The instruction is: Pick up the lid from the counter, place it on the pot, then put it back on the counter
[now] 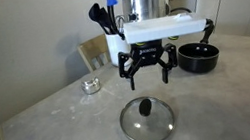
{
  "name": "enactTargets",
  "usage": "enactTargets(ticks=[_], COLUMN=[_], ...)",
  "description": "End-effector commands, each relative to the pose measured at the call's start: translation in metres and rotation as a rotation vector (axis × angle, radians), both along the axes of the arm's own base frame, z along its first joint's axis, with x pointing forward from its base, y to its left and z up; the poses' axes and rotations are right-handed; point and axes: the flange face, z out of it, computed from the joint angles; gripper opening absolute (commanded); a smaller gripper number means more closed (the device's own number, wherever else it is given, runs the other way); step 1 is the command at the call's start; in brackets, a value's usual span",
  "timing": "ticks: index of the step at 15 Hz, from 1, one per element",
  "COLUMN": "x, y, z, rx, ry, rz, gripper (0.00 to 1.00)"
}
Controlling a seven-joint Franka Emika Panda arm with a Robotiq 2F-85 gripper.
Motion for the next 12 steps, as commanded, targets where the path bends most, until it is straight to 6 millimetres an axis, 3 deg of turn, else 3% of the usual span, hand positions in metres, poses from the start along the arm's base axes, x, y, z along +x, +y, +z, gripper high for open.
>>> enactTargets(ticks=[1,7,12], x=[0.001,-0.001,0.009], y=[0.012,0.025,0.027], z=[-0.023,-0.051,-0.066], rx=[-0.025,-0.048,-0.094], ry=[0.037,0.005,-0.075], rz=[-0.079,-0.188,-0.204], gripper=[1.00,1.00,1.00])
